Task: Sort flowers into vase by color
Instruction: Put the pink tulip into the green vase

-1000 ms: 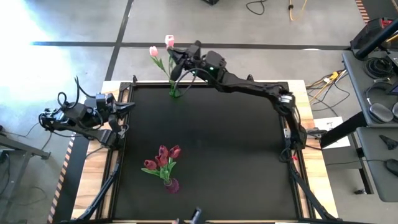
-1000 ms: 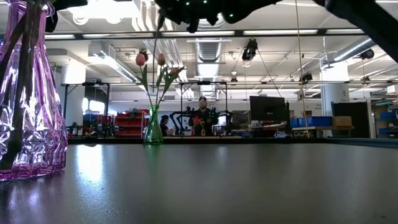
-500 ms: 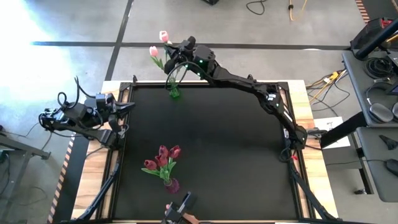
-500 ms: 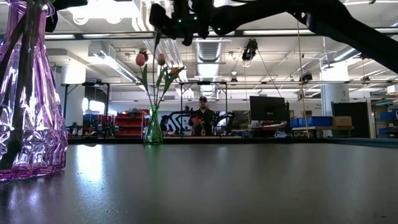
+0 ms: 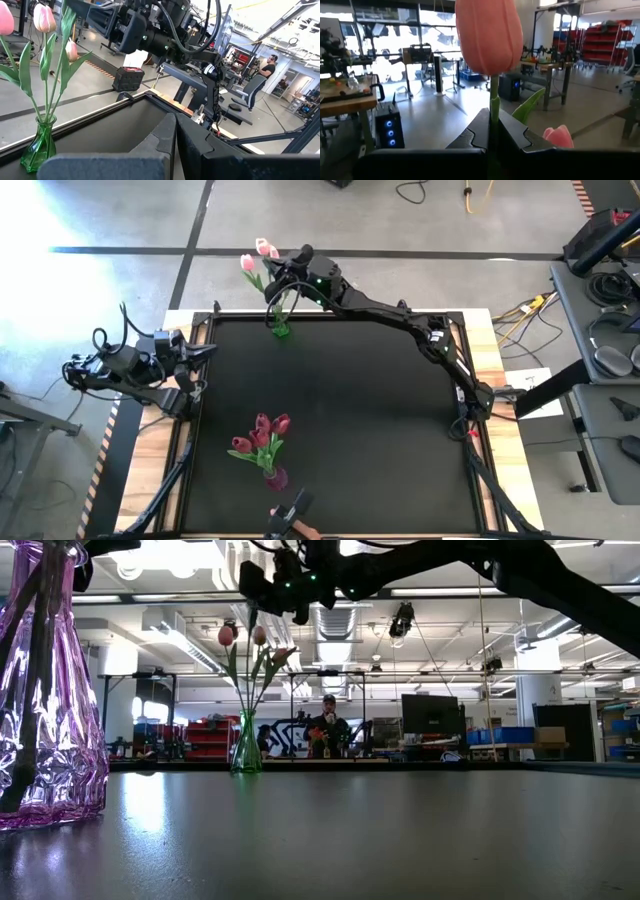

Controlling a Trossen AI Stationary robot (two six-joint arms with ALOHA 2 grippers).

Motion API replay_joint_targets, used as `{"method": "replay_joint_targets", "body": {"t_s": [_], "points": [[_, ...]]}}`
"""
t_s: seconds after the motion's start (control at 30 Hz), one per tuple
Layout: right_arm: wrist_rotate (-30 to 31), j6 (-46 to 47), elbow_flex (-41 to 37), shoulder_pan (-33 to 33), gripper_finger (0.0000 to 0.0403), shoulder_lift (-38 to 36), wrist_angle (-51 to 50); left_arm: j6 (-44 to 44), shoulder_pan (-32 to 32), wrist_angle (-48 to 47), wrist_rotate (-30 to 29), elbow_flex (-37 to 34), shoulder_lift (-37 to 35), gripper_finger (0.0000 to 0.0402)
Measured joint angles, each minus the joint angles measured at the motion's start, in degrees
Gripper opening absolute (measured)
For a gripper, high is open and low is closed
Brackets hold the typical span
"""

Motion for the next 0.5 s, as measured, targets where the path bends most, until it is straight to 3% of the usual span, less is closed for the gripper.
{"method": "replay_joint_targets", "body": {"t_s": [0.5], "points": [[3.63, 2.84, 0.00, 0.02, 0.0013, 0.00, -12.71, 0.26, 0.00, -0.04, 0.00, 0.00, 0.00, 0.0000]]}}
